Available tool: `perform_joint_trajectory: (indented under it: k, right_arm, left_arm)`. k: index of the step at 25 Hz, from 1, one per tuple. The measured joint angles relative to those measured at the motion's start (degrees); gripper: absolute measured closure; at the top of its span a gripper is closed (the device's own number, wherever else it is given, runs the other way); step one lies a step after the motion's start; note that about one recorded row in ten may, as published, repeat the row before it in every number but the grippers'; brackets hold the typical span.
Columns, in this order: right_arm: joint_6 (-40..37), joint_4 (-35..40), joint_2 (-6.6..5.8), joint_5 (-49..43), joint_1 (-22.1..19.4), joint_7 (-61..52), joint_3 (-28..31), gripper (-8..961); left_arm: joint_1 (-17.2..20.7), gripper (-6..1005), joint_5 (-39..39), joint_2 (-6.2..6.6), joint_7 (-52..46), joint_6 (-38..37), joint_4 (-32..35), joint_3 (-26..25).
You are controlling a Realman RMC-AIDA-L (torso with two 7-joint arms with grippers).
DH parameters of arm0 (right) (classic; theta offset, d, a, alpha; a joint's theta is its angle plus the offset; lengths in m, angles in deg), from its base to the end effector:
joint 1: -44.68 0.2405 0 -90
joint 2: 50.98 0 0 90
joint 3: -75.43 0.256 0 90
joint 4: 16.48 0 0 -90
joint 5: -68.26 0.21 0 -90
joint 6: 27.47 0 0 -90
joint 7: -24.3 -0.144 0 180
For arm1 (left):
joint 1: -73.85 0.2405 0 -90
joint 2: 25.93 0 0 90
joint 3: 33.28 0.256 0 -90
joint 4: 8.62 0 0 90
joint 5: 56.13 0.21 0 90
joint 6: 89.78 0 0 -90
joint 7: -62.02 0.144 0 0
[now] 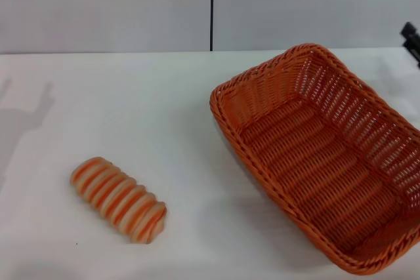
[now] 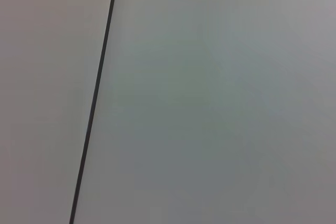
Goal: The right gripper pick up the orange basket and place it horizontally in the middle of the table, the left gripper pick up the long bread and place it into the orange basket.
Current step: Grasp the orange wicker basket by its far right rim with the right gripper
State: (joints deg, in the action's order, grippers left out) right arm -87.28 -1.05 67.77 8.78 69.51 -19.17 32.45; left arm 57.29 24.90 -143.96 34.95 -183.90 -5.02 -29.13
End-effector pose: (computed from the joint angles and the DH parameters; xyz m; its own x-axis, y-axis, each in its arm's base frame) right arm 0.3466 0.3490 0.0177 0.6054 -0.1297 -0.7853 -0.7837 -0.2696 -0.5596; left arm -0.3540 0.2555 0.0489 0.5667 -0.2792 0.7752 0.7607 -0.1842 -0.6224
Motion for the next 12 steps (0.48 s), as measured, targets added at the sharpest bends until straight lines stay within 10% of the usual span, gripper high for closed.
perform_joint_trajectory:
  k: [12]
  right_arm:
    - [1.3, -2.0, 0.17, 0.1, 1.8, 0.8, -2.5, 324]
  left_arm:
    - [0.2, 153, 0.0, 0.0, 0.0, -0.2, 0.0, 0.1]
